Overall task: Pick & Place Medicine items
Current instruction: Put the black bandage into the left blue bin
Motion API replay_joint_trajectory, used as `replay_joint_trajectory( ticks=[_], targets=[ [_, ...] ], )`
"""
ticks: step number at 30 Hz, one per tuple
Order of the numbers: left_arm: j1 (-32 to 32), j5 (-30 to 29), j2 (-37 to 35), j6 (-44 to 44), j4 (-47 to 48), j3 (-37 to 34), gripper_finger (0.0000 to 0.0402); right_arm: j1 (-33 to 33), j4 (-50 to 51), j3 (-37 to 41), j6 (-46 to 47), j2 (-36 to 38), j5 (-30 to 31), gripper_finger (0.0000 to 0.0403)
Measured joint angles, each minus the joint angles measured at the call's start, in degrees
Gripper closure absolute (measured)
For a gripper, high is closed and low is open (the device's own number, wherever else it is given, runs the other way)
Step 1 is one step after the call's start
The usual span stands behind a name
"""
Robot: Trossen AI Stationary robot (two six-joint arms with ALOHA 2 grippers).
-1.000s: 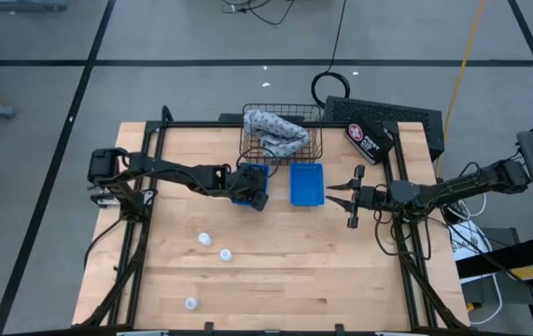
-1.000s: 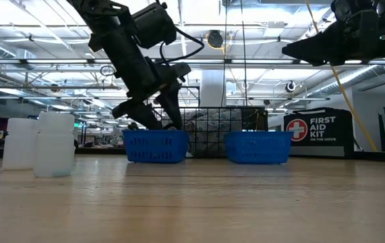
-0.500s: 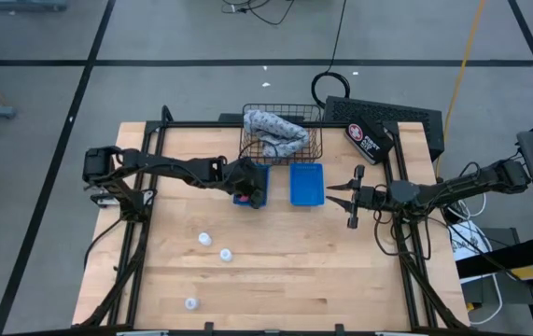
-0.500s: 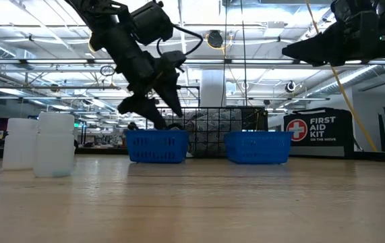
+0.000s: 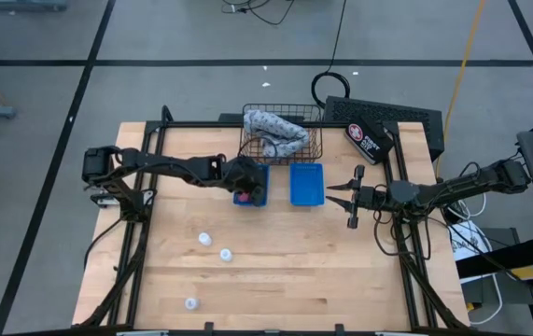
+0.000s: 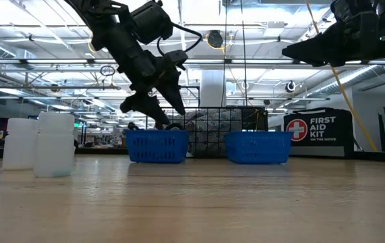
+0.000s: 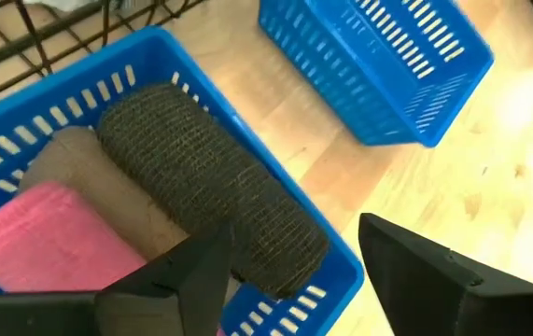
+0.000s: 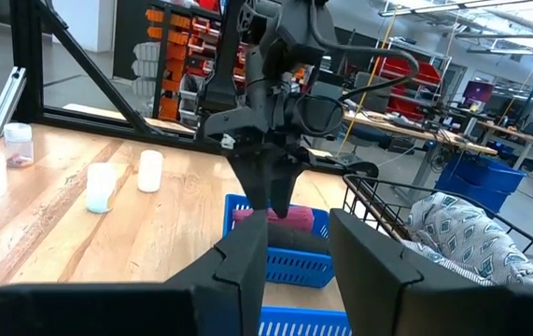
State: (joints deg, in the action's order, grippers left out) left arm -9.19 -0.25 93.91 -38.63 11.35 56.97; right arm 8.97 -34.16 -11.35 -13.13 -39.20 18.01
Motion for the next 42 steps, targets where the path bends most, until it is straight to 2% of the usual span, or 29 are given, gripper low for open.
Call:
replay_joint_trajectory(
  ticks=[4, 11, 13, 17, 23, 33, 42],
  targets=[
    [-0.87, 3.24, 0.0, -0.61, -3.13, 0.0, 0.0221, 0.0, 0.01, 0.0, 0.0, 0.0, 0.01, 0.0298],
    [-1.66, 6.79, 0.0, 2.38, -2.34, 0.85, 0.0368, 0.0, 0.13, 0.0, -0.2, 0.02, 0.08, 0.0298],
    [-1.53, 6.9, 0.0, 4.38, -1.96, 0.85, 0.0392, 0.0, 0.14, 0.0, -0.2, 0.01, 0.08, 0.0298],
    [-0.58, 4.84, 0.0, 8.2, -0.85, 0.85, 0.0394, 0.0, 0.16, 0.0, -0.21, 0.01, 0.1, 0.0298],
    [0.33, -1.32, 0.02, 8.53, 2.77, 0.85, 0.0395, 0.0, 0.18, 0.0, -1.24, 0.01, 0.1, 0.0298],
    [0.37, -2.8, 0.86, 10.14, 2.27, 0.9, 0.0399, 0.0, 0.24, 0.0, -1.16, 0.02, 0.1, 0.0298],
    [1.51, -2.93, 5.02, 11.28, -0.15, 1.01, 0.0398, -0.6, 1.15, -0.04, -1.09, -0.14, 1.46, 0.0298]
  ],
)
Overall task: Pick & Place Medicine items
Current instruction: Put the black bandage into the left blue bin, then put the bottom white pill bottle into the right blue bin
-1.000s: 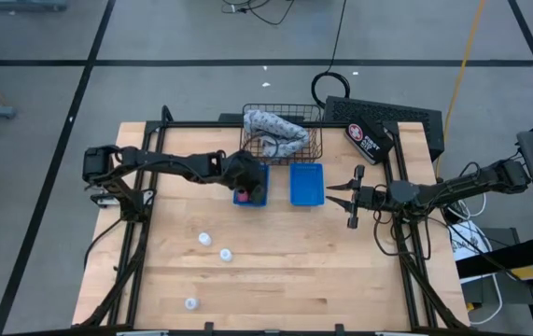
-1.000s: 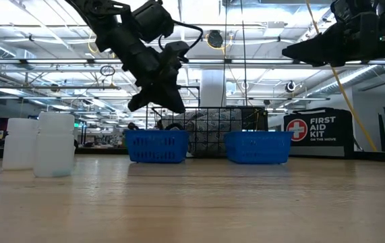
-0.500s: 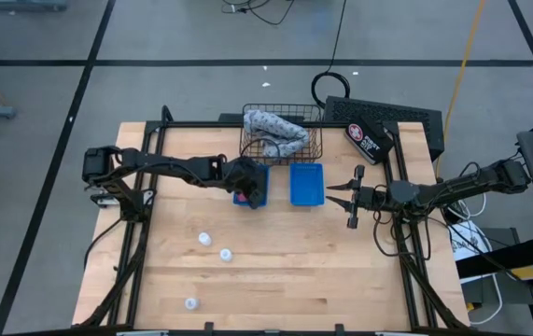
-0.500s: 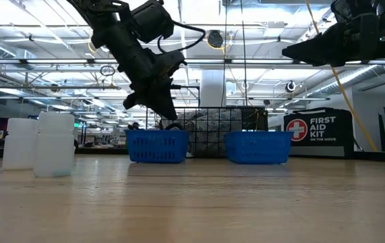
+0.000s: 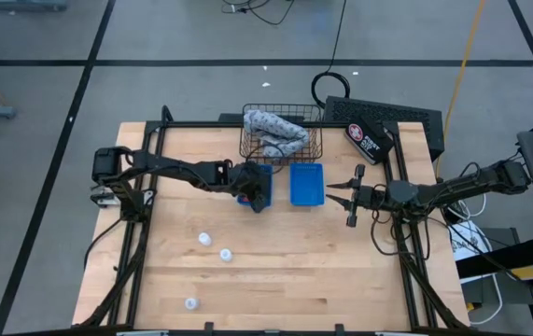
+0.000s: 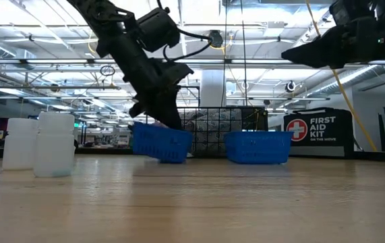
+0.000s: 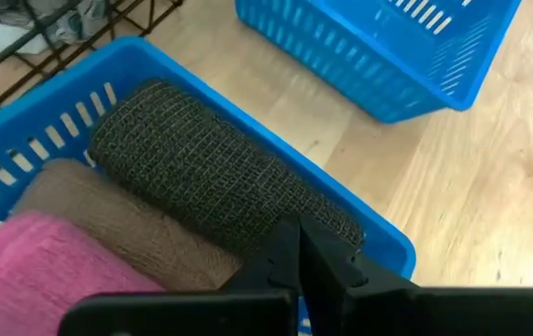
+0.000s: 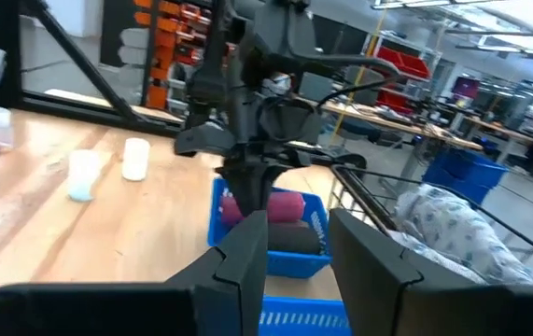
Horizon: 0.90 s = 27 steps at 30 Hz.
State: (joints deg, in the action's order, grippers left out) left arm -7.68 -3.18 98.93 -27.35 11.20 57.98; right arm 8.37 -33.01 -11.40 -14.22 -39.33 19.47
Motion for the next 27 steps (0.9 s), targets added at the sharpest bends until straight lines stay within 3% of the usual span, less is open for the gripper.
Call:
replay_joint_trajectory(
  ticks=[13, 21, 27],
  targets=[
    [-0.56, 0.13, -0.21, -0.87, 0.26, -0.07, 0.0398, -0.93, 0.77, 0.0, 1.51, -0.02, -0.03, 0.0298],
    [-1.13, 0.09, -1.31, -1.68, 0.48, -0.17, 0.0375, -0.93, 0.78, 0.0, 1.53, -0.02, -0.07, 0.0298],
    [-1.94, -0.27, -4.44, -1.62, 2.06, -0.24, 0.0394, -0.93, 1.26, 0.0, 1.53, -0.02, -0.09, 0.0298]
  ],
)
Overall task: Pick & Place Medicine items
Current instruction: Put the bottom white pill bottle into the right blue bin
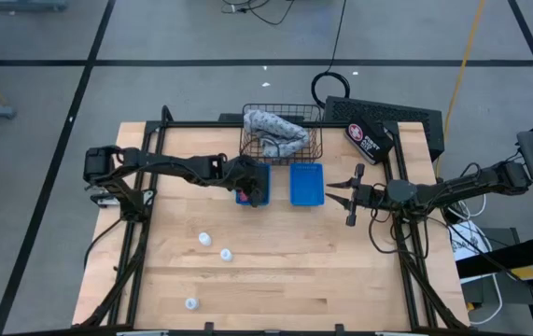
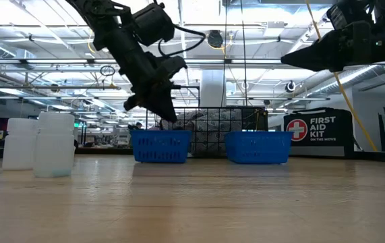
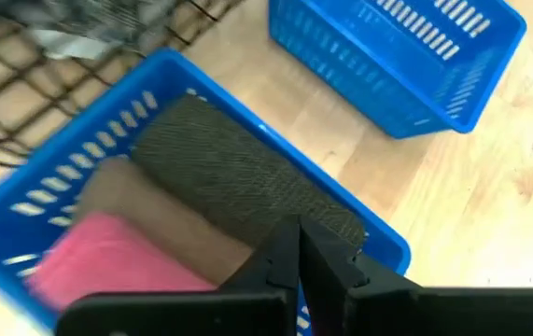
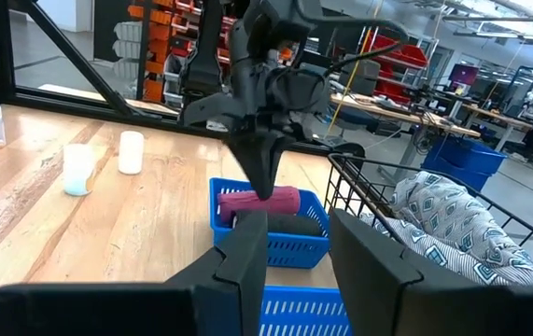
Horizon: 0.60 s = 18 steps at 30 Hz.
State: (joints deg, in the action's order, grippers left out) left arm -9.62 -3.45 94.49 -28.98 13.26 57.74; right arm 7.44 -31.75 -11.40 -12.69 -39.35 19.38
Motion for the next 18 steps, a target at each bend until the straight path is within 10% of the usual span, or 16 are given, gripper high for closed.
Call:
replay_joint_trajectory(
  ticks=[18],
  targets=[
    [5.29, -6.65, -20.76, 0.83, 14.75, 0.01, 0.0396, 0.02, 0.97, 0.02, 0.02, 0.0, -0.02, 0.0298]
  ],
)
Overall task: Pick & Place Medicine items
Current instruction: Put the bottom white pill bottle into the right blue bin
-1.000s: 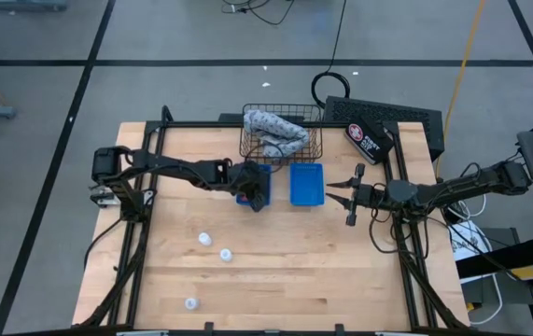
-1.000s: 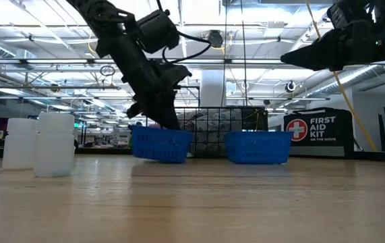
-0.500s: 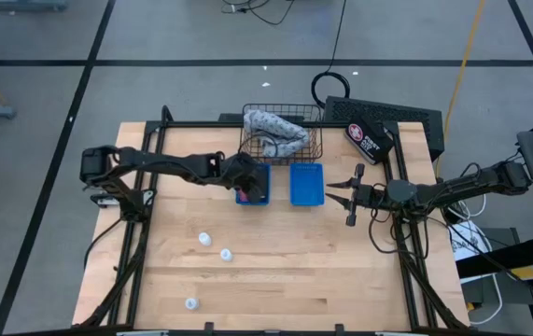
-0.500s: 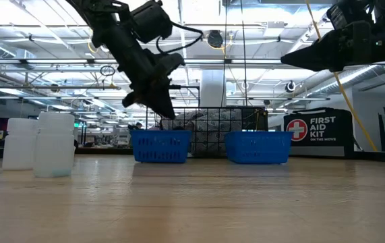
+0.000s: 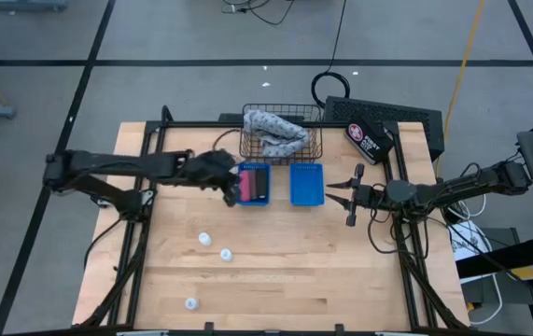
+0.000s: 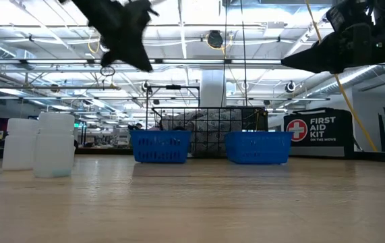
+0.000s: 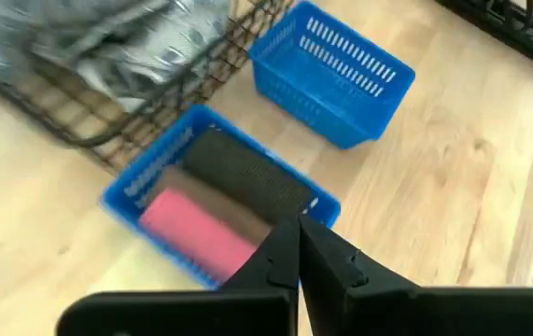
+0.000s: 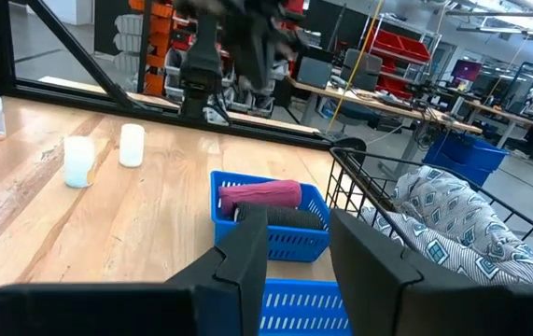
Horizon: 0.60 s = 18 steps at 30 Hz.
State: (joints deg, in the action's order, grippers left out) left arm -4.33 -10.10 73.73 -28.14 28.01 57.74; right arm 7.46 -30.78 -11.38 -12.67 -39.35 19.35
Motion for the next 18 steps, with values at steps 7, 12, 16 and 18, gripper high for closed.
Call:
replay_joint_trajectory(
  ticks=[7, 12, 16, 18],
  targets=[
    [11.32, -15.47, -10.95, -2.7, 0.68, -3.19, 0.0373, 0.0, 1.14, 0.0, 0.02, 0.0, -0.02, 0.0298],
    [20.8, -14.28, -14.53, -7.54, -0.53, -5.31, 0.0372, 0.0, 1.24, 0.0, 1.38, 0.02, -0.01, 0.0298],
    [29.24, -8.98, -14.48, -9.27, -6.72, -5.85, 0.0371, 0.0, 1.26, 0.0, 1.47, 0.02, -0.01, 0.0298],
    [33.24, -7.34, -14.11, -12.76, -8.52, -5.87, 0.0371, 0.0, 1.26, 0.0, 1.49, 0.02, -0.02, 0.0298]
  ],
)
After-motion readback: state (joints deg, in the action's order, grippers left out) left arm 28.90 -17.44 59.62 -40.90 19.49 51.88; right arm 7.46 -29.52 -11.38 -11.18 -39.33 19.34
